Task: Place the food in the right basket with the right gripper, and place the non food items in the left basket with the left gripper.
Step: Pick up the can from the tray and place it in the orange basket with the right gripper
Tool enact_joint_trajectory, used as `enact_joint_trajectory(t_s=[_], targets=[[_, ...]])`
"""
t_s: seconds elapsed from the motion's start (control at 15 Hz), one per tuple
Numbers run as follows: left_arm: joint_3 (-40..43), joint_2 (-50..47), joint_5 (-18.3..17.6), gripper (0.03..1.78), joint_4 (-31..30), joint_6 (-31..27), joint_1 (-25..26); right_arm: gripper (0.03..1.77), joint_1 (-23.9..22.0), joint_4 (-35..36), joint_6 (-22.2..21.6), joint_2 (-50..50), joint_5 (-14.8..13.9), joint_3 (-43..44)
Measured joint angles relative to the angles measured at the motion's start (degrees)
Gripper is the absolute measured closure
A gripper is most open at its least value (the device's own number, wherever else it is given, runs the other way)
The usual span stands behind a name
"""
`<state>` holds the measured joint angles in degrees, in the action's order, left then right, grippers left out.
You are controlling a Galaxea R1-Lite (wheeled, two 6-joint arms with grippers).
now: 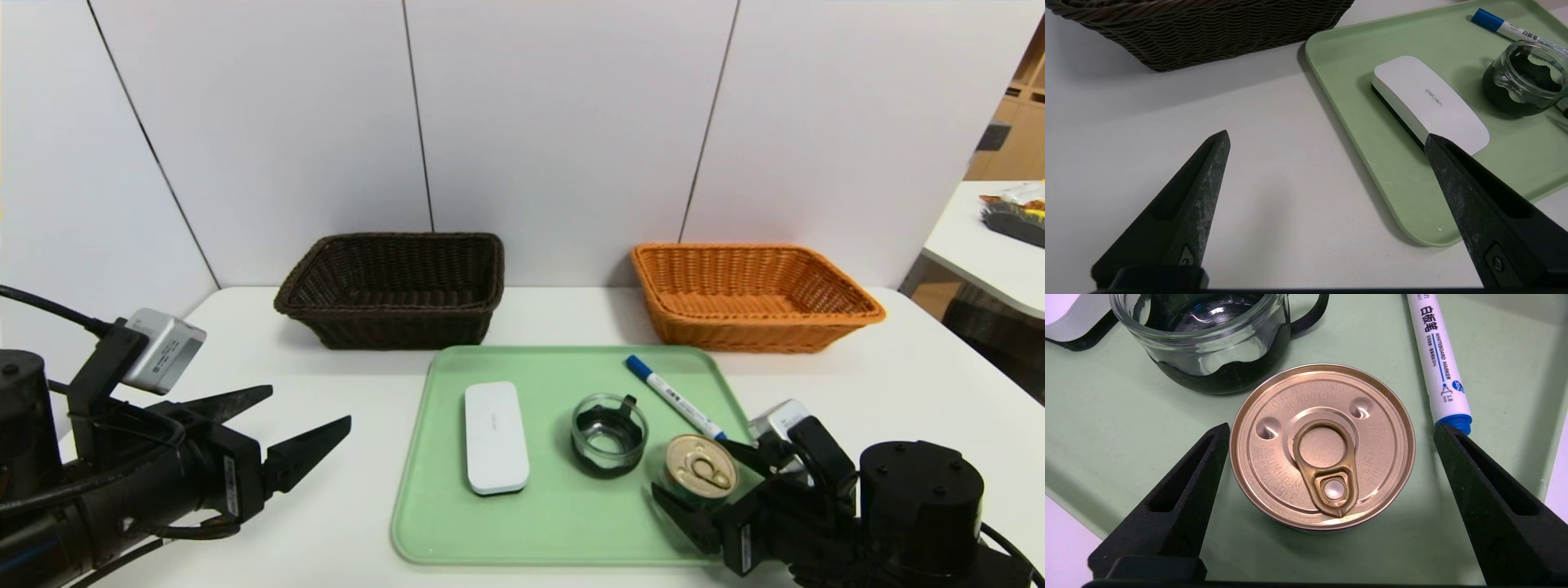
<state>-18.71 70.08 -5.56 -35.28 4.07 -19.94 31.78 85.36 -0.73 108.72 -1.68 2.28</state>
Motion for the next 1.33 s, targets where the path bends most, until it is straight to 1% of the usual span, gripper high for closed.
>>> enact_joint_trajectory(t_s=[0.07,0.27,0.33,0.4,0.8,1.07,1.27,1.33], targets=[[0.0,0.0,0.0,0.12,0.0,0.0,0.0,0.09,0.0,0.0,0.02,0.0,-0.1,0.02],[0.02,0.0,0.0,0.12,0.0,0.02,-0.01,0.58,0.02,0.0,0.07,0.07,-0.05,0.0],[0.06,0.0,-0.02,0.12,-0.02,0.0,0.0,0.71,0.02,0.0,0.05,0.07,0.0,0.0],[0.17,-0.02,-0.02,0.12,0.0,0.02,0.0,0.78,0.05,0.0,0.02,0.07,0.01,0.0],[0.56,-0.21,-0.04,0.12,0.02,-0.09,0.0,0.81,0.57,0.06,0.02,-1.02,-0.22,0.2],[1.46,-0.22,-0.04,0.12,0.02,-0.16,0.0,0.81,0.72,0.0,0.11,-3.9,-2.61,1.38],[2.76,-0.24,-0.04,0.12,0.02,-0.41,-0.01,0.82,0.66,-1.02,0.27,-6.86,-6.11,4.89],[3.36,-0.27,-0.04,0.12,0.02,-0.74,-0.12,0.82,0.49,-2.01,0.29,-7.84,-6.75,7.14]])
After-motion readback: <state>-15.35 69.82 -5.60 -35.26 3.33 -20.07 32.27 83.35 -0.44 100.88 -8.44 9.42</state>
